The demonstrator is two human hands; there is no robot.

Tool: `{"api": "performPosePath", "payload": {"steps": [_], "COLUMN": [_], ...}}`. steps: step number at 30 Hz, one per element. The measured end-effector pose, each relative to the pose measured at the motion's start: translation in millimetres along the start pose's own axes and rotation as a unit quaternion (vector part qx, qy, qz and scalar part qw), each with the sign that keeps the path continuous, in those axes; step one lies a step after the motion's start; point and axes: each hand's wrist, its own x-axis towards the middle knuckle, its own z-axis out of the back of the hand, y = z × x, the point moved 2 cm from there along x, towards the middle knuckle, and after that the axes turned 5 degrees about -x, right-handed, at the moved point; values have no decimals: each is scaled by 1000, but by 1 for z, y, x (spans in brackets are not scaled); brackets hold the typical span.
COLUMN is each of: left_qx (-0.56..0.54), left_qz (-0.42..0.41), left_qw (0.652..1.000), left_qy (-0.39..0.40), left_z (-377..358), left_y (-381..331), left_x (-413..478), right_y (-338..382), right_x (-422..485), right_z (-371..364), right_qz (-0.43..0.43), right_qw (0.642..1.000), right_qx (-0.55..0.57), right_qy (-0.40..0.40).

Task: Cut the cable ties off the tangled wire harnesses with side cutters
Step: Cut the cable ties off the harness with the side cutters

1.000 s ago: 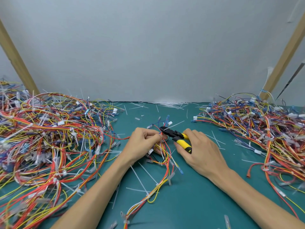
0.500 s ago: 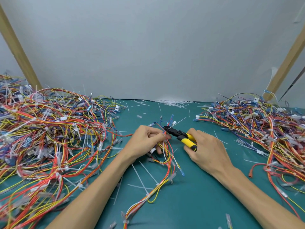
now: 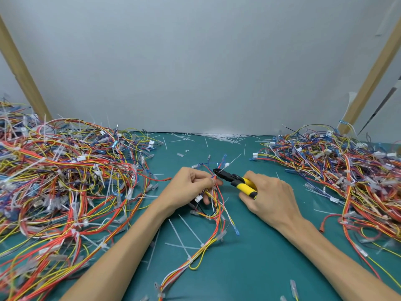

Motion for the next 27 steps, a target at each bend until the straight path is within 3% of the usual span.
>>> {"api": "performPosePath", "payload": {"steps": [10, 20, 27], "left_qx": [-10, -59, 104], "left_qz": [-15, -81, -101], "left_qw": [1000, 990, 968], "left_qy": [-12, -103, -206], "left_z": [2, 3, 2], "left_y": [4, 1, 6], "left_x": [5, 3, 3], "right_y": [-3, -20, -23], "right_x": [1, 2, 3], "right_z": [-1, -2, -6], "right_qz": [-16, -147, -139], "right_qw": [999, 971, 962], "right_qx": [24, 183, 227], "right_qy": [15, -52, -65]}}
